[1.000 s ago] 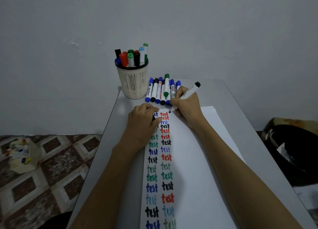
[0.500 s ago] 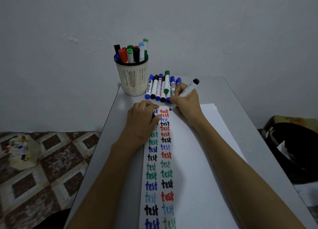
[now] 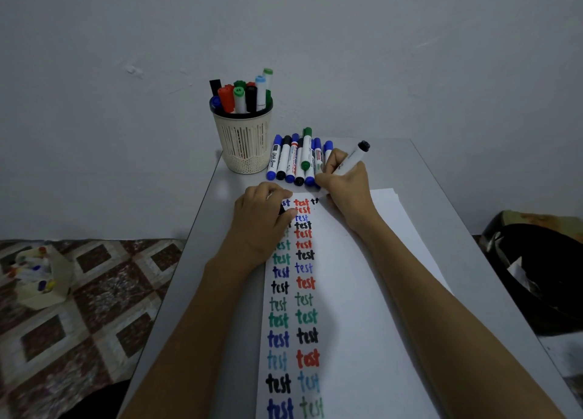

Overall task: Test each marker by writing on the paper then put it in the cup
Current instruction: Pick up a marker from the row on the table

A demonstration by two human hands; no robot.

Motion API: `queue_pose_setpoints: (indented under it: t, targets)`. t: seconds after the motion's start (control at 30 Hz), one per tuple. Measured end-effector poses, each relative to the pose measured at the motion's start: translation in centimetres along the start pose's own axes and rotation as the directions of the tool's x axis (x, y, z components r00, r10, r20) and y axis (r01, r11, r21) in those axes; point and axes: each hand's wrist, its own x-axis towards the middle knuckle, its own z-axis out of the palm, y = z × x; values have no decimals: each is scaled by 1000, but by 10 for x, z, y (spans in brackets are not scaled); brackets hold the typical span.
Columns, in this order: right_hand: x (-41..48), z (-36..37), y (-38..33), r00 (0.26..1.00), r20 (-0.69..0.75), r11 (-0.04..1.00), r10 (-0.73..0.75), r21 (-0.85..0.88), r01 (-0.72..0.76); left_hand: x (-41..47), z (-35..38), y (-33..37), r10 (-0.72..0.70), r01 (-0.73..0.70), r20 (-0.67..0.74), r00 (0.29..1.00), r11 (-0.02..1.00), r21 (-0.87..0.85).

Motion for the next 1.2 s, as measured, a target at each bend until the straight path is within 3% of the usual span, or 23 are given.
queue_pose_setpoints:
  t: [1.0, 1.2]
  targets:
    - [-3, -1, -7, 989, -141, 997, 50, 59, -42, 1, -1, -2, 9, -9, -5, 1000, 1000, 2]
    - [-3, 1, -5, 994, -94, 999, 50, 9, -49, 1, 0, -1, 14, -14, -17, 1000, 1000, -16]
